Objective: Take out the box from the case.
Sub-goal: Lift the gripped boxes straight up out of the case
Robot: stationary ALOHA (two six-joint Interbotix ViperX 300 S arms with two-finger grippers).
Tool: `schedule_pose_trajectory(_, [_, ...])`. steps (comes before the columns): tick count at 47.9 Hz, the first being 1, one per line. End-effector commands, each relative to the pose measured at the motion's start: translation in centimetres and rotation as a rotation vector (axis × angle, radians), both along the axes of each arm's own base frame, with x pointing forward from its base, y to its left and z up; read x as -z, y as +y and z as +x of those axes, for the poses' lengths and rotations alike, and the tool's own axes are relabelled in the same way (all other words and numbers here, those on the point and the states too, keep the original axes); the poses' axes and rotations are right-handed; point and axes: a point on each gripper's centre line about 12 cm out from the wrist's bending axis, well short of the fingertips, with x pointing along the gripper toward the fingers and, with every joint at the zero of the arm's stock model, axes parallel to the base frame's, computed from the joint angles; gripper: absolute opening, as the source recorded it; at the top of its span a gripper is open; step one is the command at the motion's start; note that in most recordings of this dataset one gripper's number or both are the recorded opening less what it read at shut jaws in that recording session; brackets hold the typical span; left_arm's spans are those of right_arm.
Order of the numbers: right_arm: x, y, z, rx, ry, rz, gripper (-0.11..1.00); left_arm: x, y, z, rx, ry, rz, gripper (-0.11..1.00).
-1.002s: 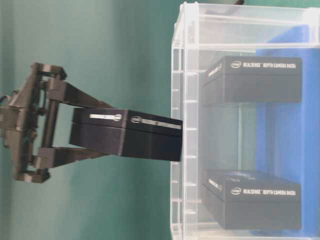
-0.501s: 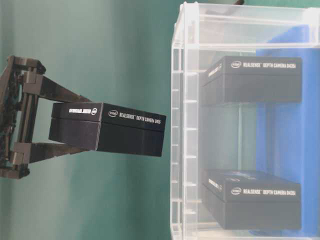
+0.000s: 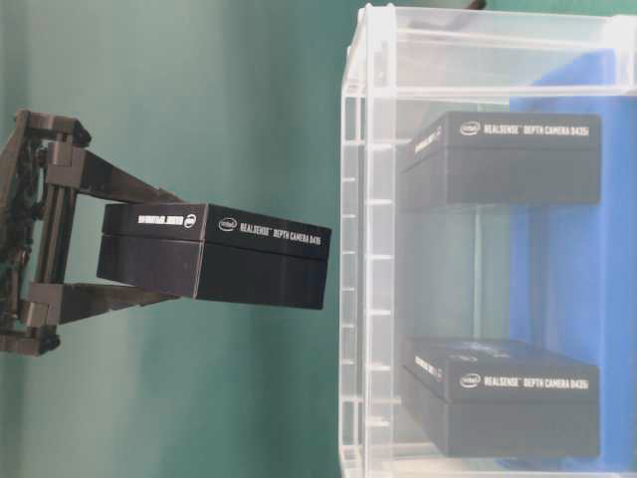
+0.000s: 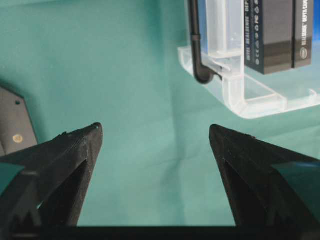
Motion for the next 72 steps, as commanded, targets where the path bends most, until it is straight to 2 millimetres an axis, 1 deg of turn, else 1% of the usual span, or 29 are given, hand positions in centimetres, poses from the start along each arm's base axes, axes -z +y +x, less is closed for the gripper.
schedule_pose_trajectory(1, [-3.6, 0.3, -1.6, 0.002, -0.085, -0.027, 0.68, -0.6, 0.0, 0.1, 0.002, -0.019, 0.009, 0.89])
schedule_pose_trajectory(37, [-3.6, 0.2, -1.6, 0.004, -0.084, -0.038, 0.68, -0.6, 0.0, 0.0, -0.003, -0.020, 0.008, 0.89])
schedule_pose_trajectory(45, [-3.6, 0.5, -1.5, -0.002, -0.084, -0.037, 0.68, -0.5, 0.0, 0.0, -0.002, -0.018, 0.008, 0.89])
schedule_pose_trajectory(53, [-3.6, 1.8, -1.3, -0.018, -0.081, -0.032, 0.68, -0.6, 0.1, 0.0, -0.002, -0.019, 0.010, 0.89])
schedule_pose_trajectory(58, [-3.5, 3.0, -1.2, -0.029, -0.065, -0.027, 0.68, -0.5, 0.0, 0.0, 0.000, -0.018, 0.010, 0.89])
schedule_pose_trajectory(62, [-3.3, 4.2, -1.1, -0.031, -0.048, -0.021, 0.68, -0.5, 0.0, 0.0, 0.000, -0.018, 0.009, 0.89])
schedule_pose_trajectory(72, [-3.1, 7.9, -0.6, -0.045, -0.047, -0.001, 0.68, -0.5, 0.0, 0.0, 0.002, -0.017, 0.007, 0.88])
